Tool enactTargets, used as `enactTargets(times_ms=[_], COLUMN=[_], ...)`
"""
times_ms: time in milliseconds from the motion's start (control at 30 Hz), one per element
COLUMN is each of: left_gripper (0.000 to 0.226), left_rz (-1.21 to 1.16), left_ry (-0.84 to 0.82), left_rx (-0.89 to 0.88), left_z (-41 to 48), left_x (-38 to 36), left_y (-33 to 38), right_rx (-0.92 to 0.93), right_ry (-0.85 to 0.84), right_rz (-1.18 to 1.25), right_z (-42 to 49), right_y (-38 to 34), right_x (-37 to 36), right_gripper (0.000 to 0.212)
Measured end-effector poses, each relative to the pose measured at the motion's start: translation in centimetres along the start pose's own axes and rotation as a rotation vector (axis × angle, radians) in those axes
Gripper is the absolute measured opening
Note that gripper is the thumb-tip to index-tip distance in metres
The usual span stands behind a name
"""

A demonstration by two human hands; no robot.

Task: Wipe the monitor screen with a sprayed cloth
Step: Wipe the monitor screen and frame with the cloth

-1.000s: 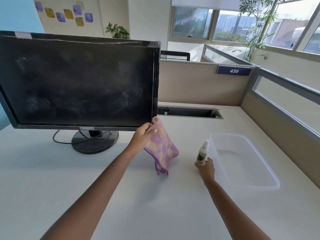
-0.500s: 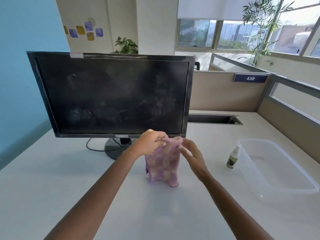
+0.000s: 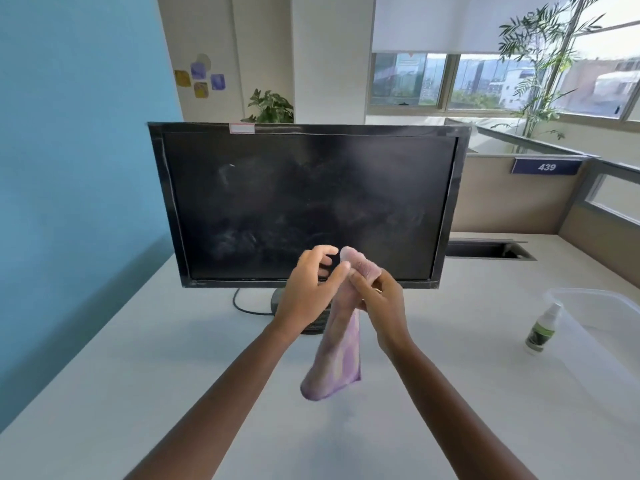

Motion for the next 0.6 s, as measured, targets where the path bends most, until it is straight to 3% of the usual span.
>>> enactTargets(times_ms=[133,267,400,467,600], left_gripper=[0.04,0.03,0.01,0.015,0.023], left_rz=[-0.163,-0.186,-0.252,-0.304,-0.327], left_ry=[-0.036,0.055,0.041,0.01,-0.01], left_rx=[0.045,-0.016,-0.113,-0.169,-0.209], left_z=[0.9,2.2,4.2,5.2,7.2], left_x=[1.0,3.2,4.4,4.7,5.8], left_y=[0.1,0.3,0.4,0.7,0.5], right_rx=[0.216,0.308,0.399,0.439,0.429], right_ry=[-0.03,0.027,0.085,0.08,0.015], right_rz=[-0.175,-0.331,-0.32,-0.297,-0.252], right_z=[0.3,2.0,4.4,5.8,8.9], right_y=[-1.5,-1.9,-2.1,-2.3,-2.5], right_x=[-2.6,-3.5,-4.2,-4.6,-5.4], right_gripper=[0.015,0.039,0.062,0.073,0.07])
Point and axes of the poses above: each hand's wrist, its own z-axis towards the middle knuckle, its own x-axis out of the back of the hand, y = z × x, the point moved 2 cm from there along z, towards the middle knuckle, and after that the axes turned 15 degrees about -y, right-handed, at the moved point
